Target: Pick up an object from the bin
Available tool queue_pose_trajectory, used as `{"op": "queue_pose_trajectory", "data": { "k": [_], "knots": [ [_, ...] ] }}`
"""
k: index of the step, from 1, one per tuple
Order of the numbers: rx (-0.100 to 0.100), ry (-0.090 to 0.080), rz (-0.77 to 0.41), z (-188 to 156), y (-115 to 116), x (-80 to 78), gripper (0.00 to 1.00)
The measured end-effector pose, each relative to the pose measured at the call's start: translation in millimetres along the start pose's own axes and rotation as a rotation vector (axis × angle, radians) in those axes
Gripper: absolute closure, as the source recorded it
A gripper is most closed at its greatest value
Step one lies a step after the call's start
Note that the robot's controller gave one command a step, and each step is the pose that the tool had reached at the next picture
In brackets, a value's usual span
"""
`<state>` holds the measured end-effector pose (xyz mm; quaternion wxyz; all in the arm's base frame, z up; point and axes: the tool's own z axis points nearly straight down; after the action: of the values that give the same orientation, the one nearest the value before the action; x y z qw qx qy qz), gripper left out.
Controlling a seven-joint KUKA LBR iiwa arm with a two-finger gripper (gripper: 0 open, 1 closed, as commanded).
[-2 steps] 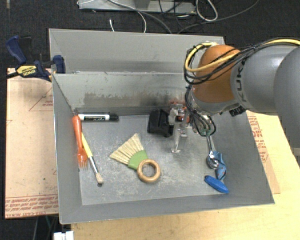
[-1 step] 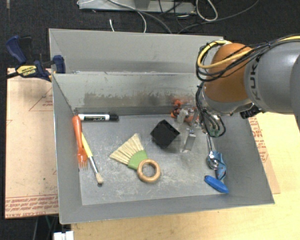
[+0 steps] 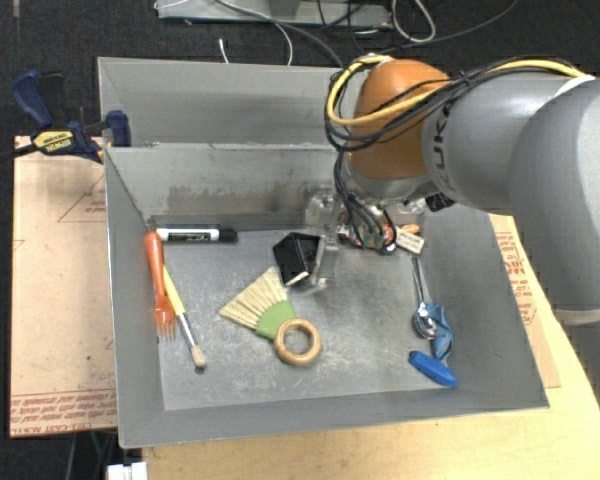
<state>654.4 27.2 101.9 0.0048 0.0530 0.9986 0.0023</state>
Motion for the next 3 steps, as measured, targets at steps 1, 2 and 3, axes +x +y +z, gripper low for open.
{"op": "queue_pose_trajectory", "data": {
  "k": [1,2,3],
  "knots": [
    [0.0,0.01,0.288,31,-24,-3.1,0.0],
    [-0.007,-0.01,0.159,30,8,1.7,1.0],
    [-0.007,-0.01,0.159,30,8,1.6,1.0]
  ]
}}
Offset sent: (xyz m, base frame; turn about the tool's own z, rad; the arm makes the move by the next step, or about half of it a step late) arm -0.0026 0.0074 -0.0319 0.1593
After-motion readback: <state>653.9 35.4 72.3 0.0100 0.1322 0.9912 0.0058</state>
